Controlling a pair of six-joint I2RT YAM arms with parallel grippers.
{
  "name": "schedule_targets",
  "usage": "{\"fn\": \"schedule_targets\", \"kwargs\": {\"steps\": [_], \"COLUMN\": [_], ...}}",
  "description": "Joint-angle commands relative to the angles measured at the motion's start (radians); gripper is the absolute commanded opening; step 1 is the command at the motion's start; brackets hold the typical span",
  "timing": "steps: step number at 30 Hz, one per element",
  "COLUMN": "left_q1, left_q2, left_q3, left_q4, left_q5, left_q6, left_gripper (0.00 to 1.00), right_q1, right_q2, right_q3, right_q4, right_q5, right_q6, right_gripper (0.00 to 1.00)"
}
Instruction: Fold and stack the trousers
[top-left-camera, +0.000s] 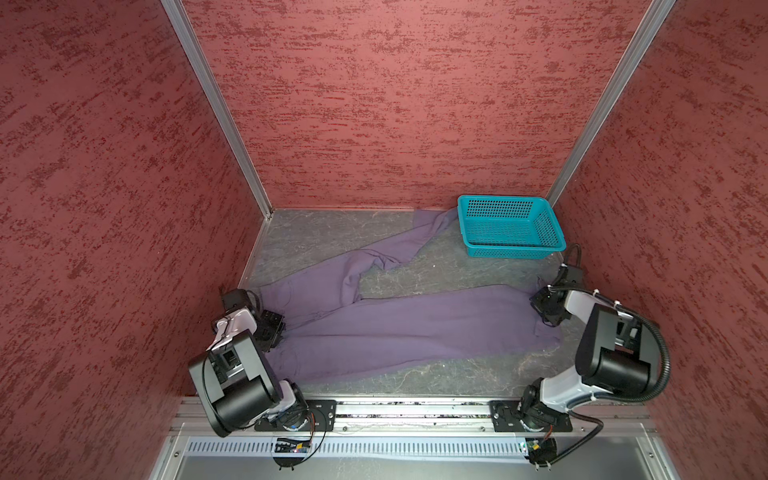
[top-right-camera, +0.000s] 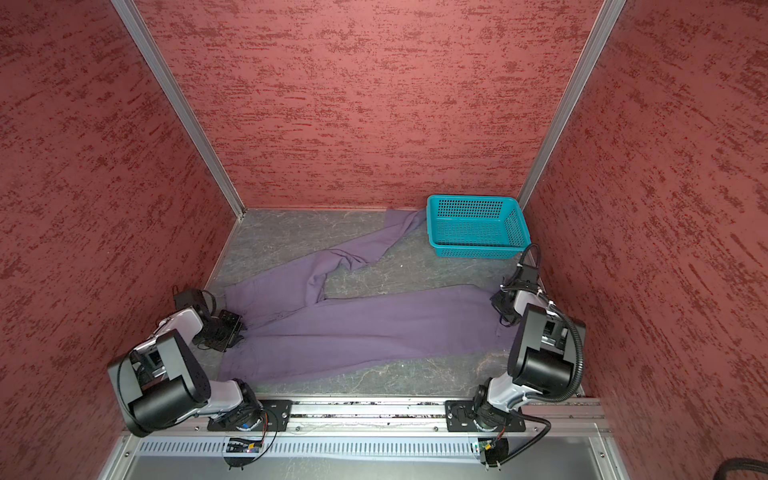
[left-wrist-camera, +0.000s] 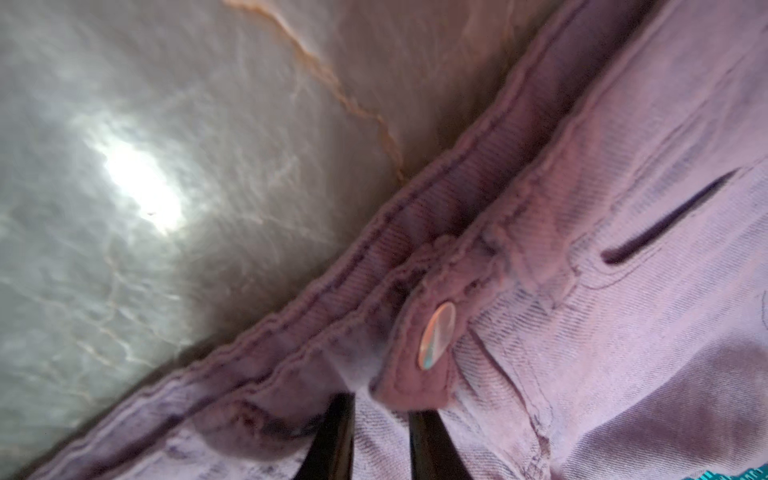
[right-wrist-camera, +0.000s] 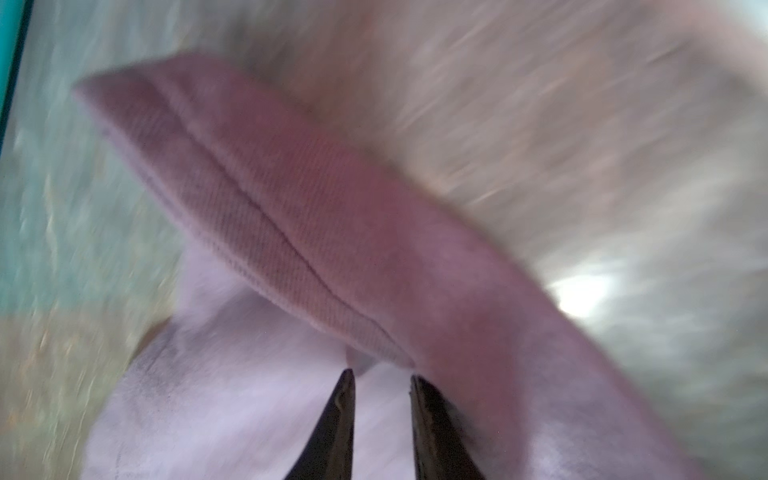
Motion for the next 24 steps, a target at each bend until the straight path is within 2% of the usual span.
{"fn": "schedule_targets", "kwargs": {"steps": [1, 5, 7, 10, 15, 20, 24], "left_q1": [0.027, 0.032, 0.034, 0.033, 0.026, 0.011, -0.093], "left_q2": [0.000, -0.011, -0.025, -0.049, -0.152, -0.321, -0.387], "left_q3": [-0.034, -0.033, -0.032, -0.021, 0.036, 0.133, 0.188], "left_q4": [0.004, -0.001, -0.002, -0.017, -0.109, -0.218, -0.252], "left_q5": [-0.094, -0.092, -0.092, -0.085, -0.081, -0.122, -0.162], "left_q6": [0.016, 0.016, 0.013, 0.006, -0.001, -0.012, -0.046], "left_gripper": [0.25, 0.24, 0.24, 0.23, 0.22, 0.25, 0.33], "right_q1": [-0.110, -0.142, -0.139, -0.084, 0.148, 0.384, 0.548], "right_q2": [-0.040, -0.091, -0.133, -0.183, -0.245, -0.237, -0.190], "right_q3": [0.041, 0.087, 0.101, 0.104, 0.077, 0.034, 0.006], "right_q4": [-0.019, -0.042, -0.049, -0.071, -0.094, -0.011, 0.087], "right_q5": [0.059, 0.059, -0.026, -0.050, 0.032, 0.074, 0.112], "right_q6": [-0.024, -0.018, -0.013, -0.005, -0.021, -0.037, -0.061], "right_gripper": [0.26, 0.26, 0.26, 0.25, 0.25, 0.26, 0.27]}}
